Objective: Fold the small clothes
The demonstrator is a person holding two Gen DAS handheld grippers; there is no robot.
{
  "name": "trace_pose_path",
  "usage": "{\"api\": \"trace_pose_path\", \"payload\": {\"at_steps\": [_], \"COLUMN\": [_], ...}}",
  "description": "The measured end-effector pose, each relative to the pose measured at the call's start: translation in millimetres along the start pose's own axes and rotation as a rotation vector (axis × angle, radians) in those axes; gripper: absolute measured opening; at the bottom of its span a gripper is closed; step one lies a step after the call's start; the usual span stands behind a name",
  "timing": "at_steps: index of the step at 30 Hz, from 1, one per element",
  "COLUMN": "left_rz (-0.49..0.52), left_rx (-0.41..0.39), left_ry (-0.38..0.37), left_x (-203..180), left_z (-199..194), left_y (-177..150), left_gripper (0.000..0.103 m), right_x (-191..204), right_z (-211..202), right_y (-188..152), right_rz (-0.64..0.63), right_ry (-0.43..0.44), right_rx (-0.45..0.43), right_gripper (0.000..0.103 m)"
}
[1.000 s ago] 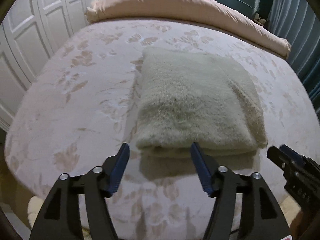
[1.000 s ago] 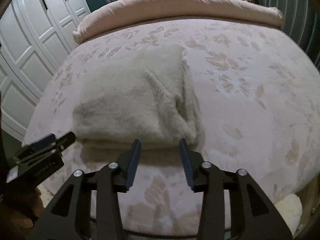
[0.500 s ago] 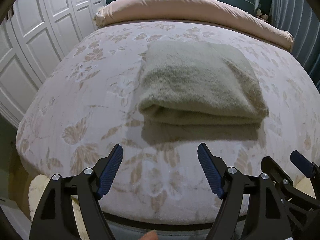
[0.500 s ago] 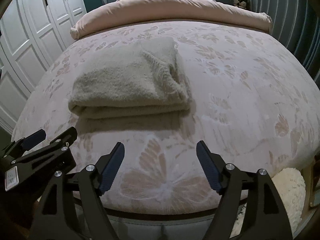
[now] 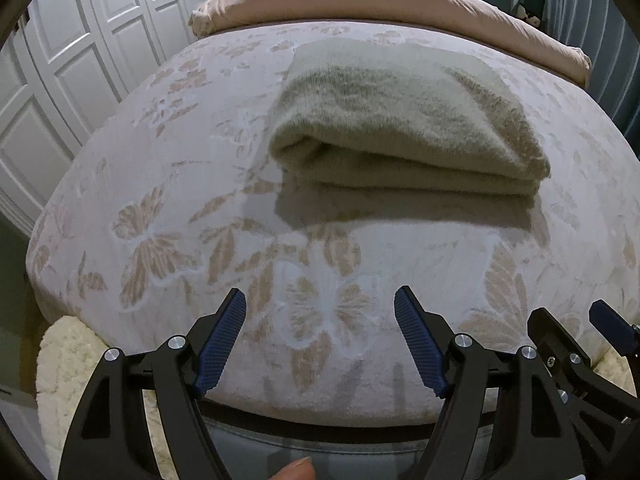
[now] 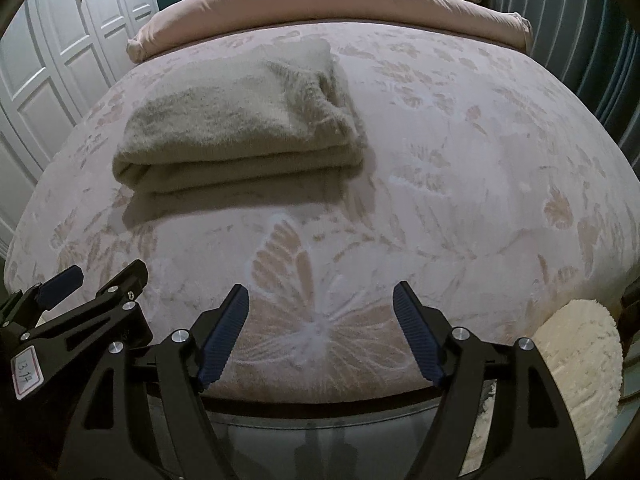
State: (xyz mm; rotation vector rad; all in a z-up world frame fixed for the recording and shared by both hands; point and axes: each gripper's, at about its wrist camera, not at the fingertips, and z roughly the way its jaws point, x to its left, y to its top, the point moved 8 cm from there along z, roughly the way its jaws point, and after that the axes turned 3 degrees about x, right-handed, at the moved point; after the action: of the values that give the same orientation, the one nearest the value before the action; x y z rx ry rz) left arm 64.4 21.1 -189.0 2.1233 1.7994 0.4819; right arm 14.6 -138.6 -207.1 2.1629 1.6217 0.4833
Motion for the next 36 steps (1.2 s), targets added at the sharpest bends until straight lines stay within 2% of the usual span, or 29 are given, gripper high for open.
{"api": "trace_pose_path", "payload": {"at_steps": [24,36], "left_rz": [-0.018,-0.031], "left_rx": [-0.006,-0.01], "left_ry": [0.026,0.016], "left_x": [8.2,10.9], "left_z": [11.2,9.1], "left_y": [-2.0,0.3], "left_gripper": [0.072,0.071], "right_x": [10.6,12.9], "right_z": [10.5,8.9], "right_y": [-6.8,-5.5], "right_rz": [-0.003,0.002], "right_ry": [-0.022,-0.023], "right_rx": [0.006,0.002], "right_gripper": [0.072,0.072]}}
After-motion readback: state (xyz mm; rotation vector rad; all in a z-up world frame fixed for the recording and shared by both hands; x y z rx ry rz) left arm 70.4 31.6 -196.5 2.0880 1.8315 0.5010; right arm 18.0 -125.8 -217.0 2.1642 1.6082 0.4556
